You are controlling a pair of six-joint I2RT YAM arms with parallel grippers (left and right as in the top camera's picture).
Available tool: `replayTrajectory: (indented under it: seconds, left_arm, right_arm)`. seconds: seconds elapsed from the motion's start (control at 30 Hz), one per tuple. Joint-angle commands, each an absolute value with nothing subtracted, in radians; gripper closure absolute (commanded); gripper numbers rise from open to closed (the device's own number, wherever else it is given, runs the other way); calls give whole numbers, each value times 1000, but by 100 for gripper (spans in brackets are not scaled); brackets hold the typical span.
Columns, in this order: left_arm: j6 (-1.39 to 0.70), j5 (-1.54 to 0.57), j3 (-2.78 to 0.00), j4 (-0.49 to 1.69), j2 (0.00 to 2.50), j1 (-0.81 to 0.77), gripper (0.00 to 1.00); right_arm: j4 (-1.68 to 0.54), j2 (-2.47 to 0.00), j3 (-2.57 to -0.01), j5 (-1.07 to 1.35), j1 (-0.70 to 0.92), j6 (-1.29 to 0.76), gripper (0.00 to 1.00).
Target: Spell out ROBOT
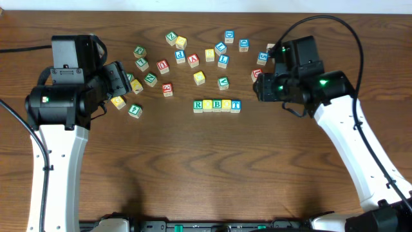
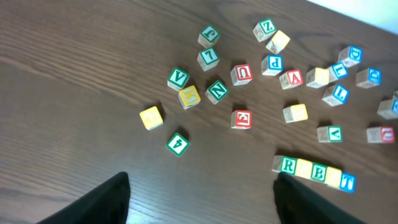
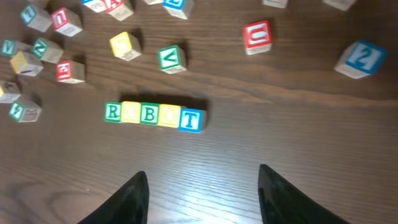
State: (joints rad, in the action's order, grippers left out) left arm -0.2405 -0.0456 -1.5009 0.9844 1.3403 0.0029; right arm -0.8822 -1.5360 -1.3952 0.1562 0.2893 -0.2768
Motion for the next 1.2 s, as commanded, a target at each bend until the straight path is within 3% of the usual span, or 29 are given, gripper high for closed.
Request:
replayTrajectory:
  seconds: [0.0, 0.1, 0.33, 0.37, 0.8, 0.9, 0.97, 1.17]
  left_arm:
    - [-236, -32, -1530, 986, 1322, 6, 23]
    - [-236, -33, -1530, 987, 1322, 6, 15]
    - [-237, -33, -1529, 987, 1323, 6, 12]
    - [-237, -33, -1529, 987, 1324, 6, 2]
    - [-236, -33, -1529, 987, 1324, 6, 2]
    - [-236, -33, -1529, 987, 1324, 6, 2]
    - [-237, -33, -1529, 987, 1324, 6, 2]
    - [-237, -33, -1529, 987, 1324, 6, 2]
  right_arm:
    - [-902, -1497, -1420, 140, 253, -271, 46]
    - [-913, -1487, -1420, 140, 233, -271, 43]
    - [-936, -1465, -1420, 140, 203, -271, 34]
    - [-938, -1463, -1420, 140, 203, -271, 34]
    - [-950, -1428, -1420, 140, 204, -272, 28]
    - [-950, -1390, -1420, 141, 204, -273, 19]
    - [-950, -1353, -1420, 141, 204, -276, 3]
    - [-955, -1263, -1420, 141, 204, -276, 1]
